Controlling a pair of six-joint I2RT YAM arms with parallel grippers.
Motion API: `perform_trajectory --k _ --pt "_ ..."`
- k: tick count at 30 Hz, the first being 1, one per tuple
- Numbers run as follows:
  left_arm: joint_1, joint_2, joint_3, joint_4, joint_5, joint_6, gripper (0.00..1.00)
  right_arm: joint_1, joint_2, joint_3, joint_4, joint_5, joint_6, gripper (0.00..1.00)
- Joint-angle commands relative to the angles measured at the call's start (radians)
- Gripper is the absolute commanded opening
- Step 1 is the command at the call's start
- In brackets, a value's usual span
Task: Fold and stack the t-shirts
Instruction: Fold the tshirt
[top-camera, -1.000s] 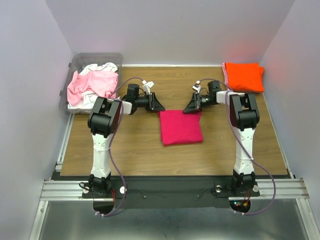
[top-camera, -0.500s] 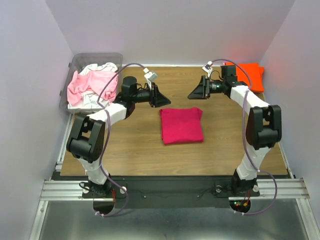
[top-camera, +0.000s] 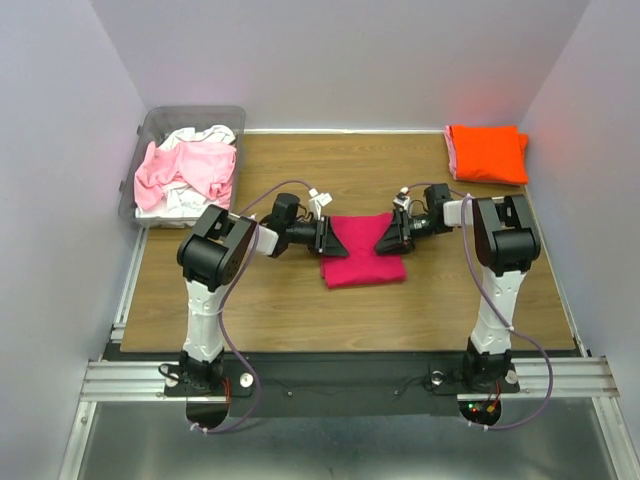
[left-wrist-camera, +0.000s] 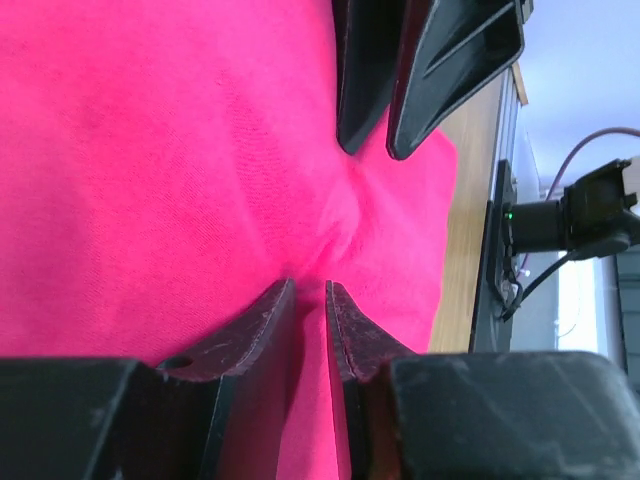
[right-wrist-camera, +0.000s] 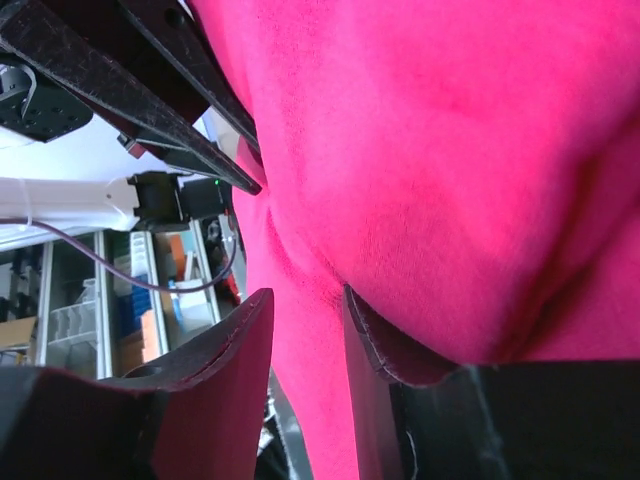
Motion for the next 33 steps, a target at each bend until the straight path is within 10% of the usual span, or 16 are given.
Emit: perform_trajectory --k 1,6,16,33 --pt "0.049 0.017 0.054 -0.001 -0.050 0.009 0.32 0.006 0.047 0.116 0.029 0.116 -0.071 0.40" --pt "0.135 -0.086 0.064 -0.012 0.060 0.020 0.32 0.004 -0.016 0.166 0.020 0.084 -0.016 0.39" --pt "-0.029 -0.343 -0.088 0.035 0.100 -0.020 0.31 0.087 -0.363 -0.067 0.032 -0.032 0.075 0.37" --pt "0.066 0.011 -0.142 0.160 0.040 -0.127 0.29 0.050 -0.116 -0.155 0.023 0.081 -0.098 0.29"
